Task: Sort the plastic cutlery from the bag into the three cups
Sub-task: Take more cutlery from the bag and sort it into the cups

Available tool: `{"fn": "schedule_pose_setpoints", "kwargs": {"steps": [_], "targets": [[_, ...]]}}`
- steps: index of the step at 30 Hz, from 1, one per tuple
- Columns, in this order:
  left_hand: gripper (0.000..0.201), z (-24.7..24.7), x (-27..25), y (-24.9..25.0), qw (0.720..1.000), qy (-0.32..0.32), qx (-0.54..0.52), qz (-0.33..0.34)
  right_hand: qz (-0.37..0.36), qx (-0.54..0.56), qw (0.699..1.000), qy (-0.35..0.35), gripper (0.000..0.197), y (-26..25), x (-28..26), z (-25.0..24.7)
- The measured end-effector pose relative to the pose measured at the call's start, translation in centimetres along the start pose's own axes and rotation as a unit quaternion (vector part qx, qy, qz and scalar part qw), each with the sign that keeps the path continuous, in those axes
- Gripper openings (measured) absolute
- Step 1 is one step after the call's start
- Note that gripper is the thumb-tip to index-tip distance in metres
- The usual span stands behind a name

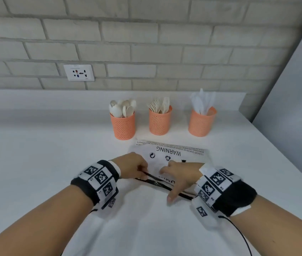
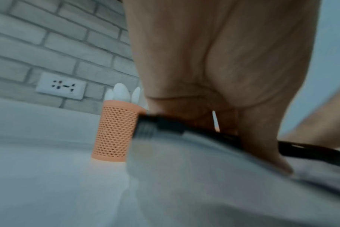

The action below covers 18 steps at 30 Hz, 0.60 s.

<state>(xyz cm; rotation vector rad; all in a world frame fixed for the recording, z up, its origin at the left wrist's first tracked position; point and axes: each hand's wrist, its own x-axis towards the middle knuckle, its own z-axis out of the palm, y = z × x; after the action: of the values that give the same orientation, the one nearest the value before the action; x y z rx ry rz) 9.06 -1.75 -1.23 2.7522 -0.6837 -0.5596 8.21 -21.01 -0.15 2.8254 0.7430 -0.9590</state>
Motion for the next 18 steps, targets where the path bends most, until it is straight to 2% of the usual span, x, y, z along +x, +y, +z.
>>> {"fn": "schedule_pose_setpoints", "kwargs": {"steps": [2,3,6,8,9,10,11,12,14,16,18], "targets": [[0.016,-0.9,-0.2,0.6,0.993,0.091,-0.078,0.011,-0.024,0.028,0.995,0.096,0.036,0.9,-0.7,0.3],[0.017,-1.2,-0.3,1.0,0.983,0.15,-0.107,0.023,-0.026,0.062,0.987,0.148,0.026,1.5,-1.2,0.1],[0.021,-1.2,-0.5,2.5,0.939,0.314,-0.127,0.057,0.0,0.094,0.948,0.306,0.02,3.1,-2.5,-1.2],[0.027,-0.9,-0.4,3.2,0.926,0.364,-0.076,0.067,0.004,0.076,0.885,0.458,0.016,3.6,-3.1,-1.6],[0.029,-0.9,-0.3,3.3,0.928,0.364,-0.052,0.056,-0.018,0.08,0.844,0.529,0.02,3.5,-3.4,-1.7],[0.032,-0.9,-0.1,3.5,0.931,0.36,-0.035,0.038,-0.054,0.103,0.816,0.566,0.022,3.2,-3.8,-1.8],[0.036,-1.0,0.0,3.8,0.934,0.356,-0.028,0.023,-0.101,0.136,0.81,0.561,0.021,2.6,-4.1,-1.8],[0.042,-1.1,0.2,4.1,0.934,0.356,-0.025,0.016,-0.147,0.162,0.823,0.524,0.018,2.3,-3.9,-1.6],[0.049,-1.3,0.1,4.8,0.934,0.357,-0.025,0.017,-0.173,0.159,0.889,0.392,0.018,1.7,-3.0,-1.0],[0.057,-1.4,-0.2,5.4,0.934,0.354,-0.036,0.032,-0.113,0.112,0.944,0.288,0.035,1.8,-1.4,-0.1],[0.062,-1.4,-0.7,5.7,0.935,0.348,-0.043,0.057,-0.033,0.092,0.965,0.244,0.058,2.1,0.2,0.2]]}}
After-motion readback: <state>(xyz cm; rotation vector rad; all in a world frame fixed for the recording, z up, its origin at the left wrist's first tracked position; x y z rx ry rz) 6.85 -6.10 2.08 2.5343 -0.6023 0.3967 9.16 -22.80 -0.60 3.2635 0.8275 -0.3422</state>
